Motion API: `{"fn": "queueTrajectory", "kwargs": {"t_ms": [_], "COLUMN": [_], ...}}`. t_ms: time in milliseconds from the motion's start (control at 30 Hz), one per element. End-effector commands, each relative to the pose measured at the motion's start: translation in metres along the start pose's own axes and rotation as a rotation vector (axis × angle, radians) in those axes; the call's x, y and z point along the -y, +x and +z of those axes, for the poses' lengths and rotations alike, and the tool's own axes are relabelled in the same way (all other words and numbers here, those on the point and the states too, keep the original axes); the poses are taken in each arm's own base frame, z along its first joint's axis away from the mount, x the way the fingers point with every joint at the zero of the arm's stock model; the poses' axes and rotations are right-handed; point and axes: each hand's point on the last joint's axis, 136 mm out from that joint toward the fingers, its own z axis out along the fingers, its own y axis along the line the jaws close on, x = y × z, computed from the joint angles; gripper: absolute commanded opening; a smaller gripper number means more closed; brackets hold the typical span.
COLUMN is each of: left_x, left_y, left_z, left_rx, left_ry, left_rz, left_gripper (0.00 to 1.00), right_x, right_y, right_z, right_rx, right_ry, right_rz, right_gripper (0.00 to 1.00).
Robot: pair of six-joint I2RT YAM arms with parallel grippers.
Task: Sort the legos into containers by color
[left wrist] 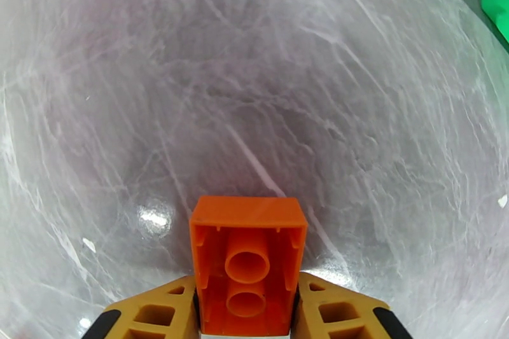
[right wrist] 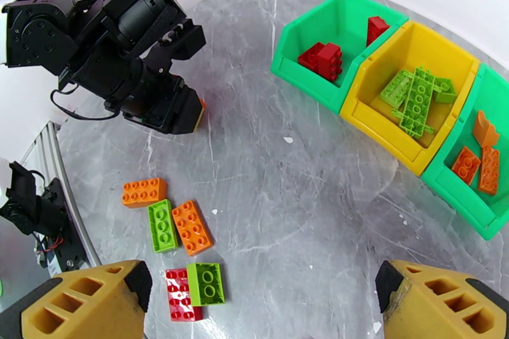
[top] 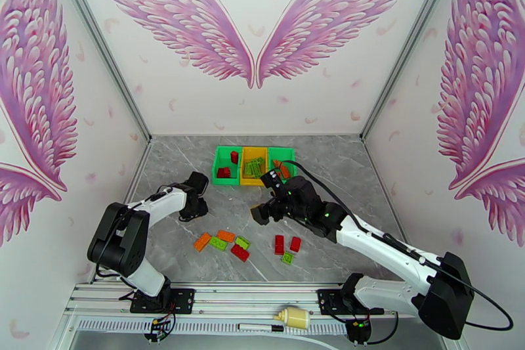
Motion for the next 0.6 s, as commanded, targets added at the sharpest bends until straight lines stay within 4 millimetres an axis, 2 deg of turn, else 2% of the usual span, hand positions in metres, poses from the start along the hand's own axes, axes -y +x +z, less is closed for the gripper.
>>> {"fn": "queueTrajectory", "kwargs": {"t_ms": [0,133,200,400,567], "left_x": [-0.001,0.005,0.015,0.062,0.119], "left_y": [-0.001,-0.006,-0.009,-0.024,-0.031], "left_z": [-0.005,-0.025,-0.036,-0.073,-0.103], "left_rx": [-0.016,0.025,0.050,0.175,0.276], "left_ry": [-0.013,0.025,0.074,0.239,0.320], "left_rz": [0.019,0.028,0.033,0.113,0.285], "left_gripper": [0.29,0.27,0.27,0.25,0.26], "right_x": [0.001,0.008,0.010,0.021,0.039], "right_y": [-0.009,-0.008,-0.008,-0.013,-0.014], "right_z": [-0.006,-0.013,-0.015,-0.022,-0.032], "right_rx": [0.014,0.027,0.029,0.071,0.116], "right_ry": [0.028,0.065,0.079,0.127,0.191], "right_rz": [-0.019,-0.015,-0.013,0.050,0.121], "right_gripper": [0.99,0.99,0.99,0.99,0.99]}}
